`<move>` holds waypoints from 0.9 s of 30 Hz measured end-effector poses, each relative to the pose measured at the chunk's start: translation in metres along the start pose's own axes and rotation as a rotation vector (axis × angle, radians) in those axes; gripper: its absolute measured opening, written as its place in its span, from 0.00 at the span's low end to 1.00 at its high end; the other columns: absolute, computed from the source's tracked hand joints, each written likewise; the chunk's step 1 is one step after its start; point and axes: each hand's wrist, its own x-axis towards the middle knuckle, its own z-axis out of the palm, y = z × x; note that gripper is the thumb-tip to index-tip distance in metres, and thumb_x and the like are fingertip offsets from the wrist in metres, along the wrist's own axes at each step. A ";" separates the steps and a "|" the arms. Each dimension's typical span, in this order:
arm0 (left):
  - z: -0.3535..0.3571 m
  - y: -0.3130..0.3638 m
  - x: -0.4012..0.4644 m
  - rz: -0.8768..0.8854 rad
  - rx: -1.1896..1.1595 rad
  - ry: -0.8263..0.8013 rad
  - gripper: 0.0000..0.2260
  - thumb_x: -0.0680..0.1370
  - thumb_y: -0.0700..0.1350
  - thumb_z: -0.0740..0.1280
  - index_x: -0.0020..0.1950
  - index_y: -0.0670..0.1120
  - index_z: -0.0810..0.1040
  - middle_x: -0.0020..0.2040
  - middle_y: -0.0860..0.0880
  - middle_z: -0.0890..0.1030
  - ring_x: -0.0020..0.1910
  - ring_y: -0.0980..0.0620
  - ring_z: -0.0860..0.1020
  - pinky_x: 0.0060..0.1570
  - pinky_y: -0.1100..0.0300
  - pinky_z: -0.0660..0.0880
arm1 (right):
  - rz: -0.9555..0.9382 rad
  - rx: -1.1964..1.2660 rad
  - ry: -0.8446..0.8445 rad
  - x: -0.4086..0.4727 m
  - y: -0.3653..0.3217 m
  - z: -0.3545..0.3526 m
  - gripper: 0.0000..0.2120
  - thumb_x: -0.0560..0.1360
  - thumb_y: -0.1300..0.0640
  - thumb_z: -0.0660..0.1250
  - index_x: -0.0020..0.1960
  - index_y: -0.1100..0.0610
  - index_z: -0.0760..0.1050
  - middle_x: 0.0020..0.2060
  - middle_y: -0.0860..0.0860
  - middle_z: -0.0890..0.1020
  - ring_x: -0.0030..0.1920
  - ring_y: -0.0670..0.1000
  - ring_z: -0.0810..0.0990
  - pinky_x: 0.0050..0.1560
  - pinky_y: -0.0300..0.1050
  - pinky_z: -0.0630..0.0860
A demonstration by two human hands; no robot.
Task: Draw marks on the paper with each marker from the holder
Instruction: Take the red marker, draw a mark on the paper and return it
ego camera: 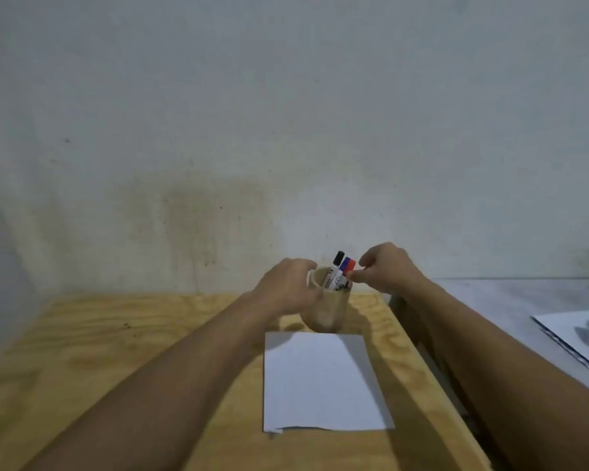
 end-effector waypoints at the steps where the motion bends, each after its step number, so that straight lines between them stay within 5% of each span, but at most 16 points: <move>1: 0.006 0.002 0.000 -0.015 -0.044 0.018 0.17 0.72 0.49 0.67 0.60 0.45 0.76 0.59 0.45 0.79 0.57 0.44 0.77 0.56 0.46 0.76 | 0.013 0.066 -0.003 -0.002 0.000 0.005 0.27 0.67 0.47 0.76 0.51 0.70 0.80 0.44 0.66 0.84 0.35 0.54 0.78 0.40 0.47 0.77; 3: 0.016 0.002 0.002 -0.027 -0.105 0.085 0.13 0.73 0.49 0.66 0.53 0.45 0.75 0.52 0.46 0.80 0.51 0.44 0.77 0.50 0.45 0.77 | 0.070 0.178 0.043 -0.008 -0.001 0.014 0.24 0.68 0.47 0.75 0.47 0.70 0.81 0.34 0.64 0.80 0.32 0.53 0.73 0.36 0.47 0.71; 6: 0.026 0.004 0.005 -0.065 -0.124 0.122 0.08 0.75 0.50 0.65 0.44 0.46 0.73 0.43 0.46 0.78 0.44 0.44 0.76 0.40 0.51 0.75 | 0.163 0.296 0.065 -0.015 -0.008 0.026 0.18 0.69 0.50 0.75 0.44 0.67 0.82 0.31 0.56 0.79 0.32 0.52 0.74 0.35 0.47 0.72; 14: 0.036 -0.004 0.008 -0.133 -0.251 0.150 0.17 0.74 0.52 0.67 0.60 0.46 0.77 0.57 0.42 0.81 0.56 0.42 0.77 0.54 0.47 0.77 | 0.196 0.367 0.164 -0.013 -0.012 0.028 0.16 0.70 0.53 0.75 0.30 0.57 0.73 0.26 0.51 0.74 0.29 0.51 0.72 0.31 0.44 0.69; 16: 0.035 -0.003 0.008 -0.129 -0.286 0.171 0.19 0.74 0.52 0.68 0.61 0.44 0.77 0.61 0.41 0.79 0.60 0.42 0.76 0.58 0.48 0.74 | 0.157 0.399 0.240 -0.010 -0.015 0.017 0.12 0.71 0.51 0.74 0.37 0.59 0.78 0.33 0.55 0.81 0.38 0.57 0.81 0.41 0.52 0.79; 20: 0.033 0.001 0.010 -0.123 -0.331 0.160 0.20 0.74 0.52 0.68 0.61 0.42 0.76 0.62 0.41 0.79 0.61 0.42 0.75 0.59 0.46 0.74 | 0.016 0.449 0.373 -0.006 -0.023 -0.015 0.09 0.77 0.49 0.65 0.50 0.55 0.74 0.44 0.55 0.84 0.46 0.56 0.84 0.53 0.58 0.80; 23: 0.031 -0.001 0.008 -0.103 -0.321 0.132 0.18 0.75 0.51 0.67 0.60 0.42 0.76 0.59 0.41 0.79 0.60 0.42 0.75 0.56 0.50 0.74 | -0.092 0.583 0.418 -0.017 -0.036 -0.033 0.09 0.82 0.52 0.57 0.58 0.55 0.70 0.45 0.52 0.80 0.45 0.52 0.83 0.49 0.52 0.81; 25: 0.030 -0.013 -0.007 -0.103 -0.358 0.100 0.16 0.75 0.50 0.66 0.60 0.44 0.76 0.58 0.42 0.80 0.60 0.42 0.75 0.53 0.55 0.71 | -0.138 0.631 0.306 -0.040 -0.049 -0.028 0.13 0.83 0.52 0.55 0.64 0.56 0.71 0.43 0.51 0.76 0.40 0.49 0.81 0.41 0.46 0.81; 27: 0.027 -0.018 -0.008 -0.113 -0.435 0.120 0.19 0.75 0.49 0.67 0.65 0.45 0.75 0.67 0.46 0.75 0.67 0.46 0.71 0.61 0.56 0.67 | -0.164 0.595 0.156 -0.052 -0.049 -0.027 0.16 0.82 0.51 0.57 0.66 0.56 0.74 0.41 0.51 0.76 0.37 0.49 0.78 0.35 0.42 0.78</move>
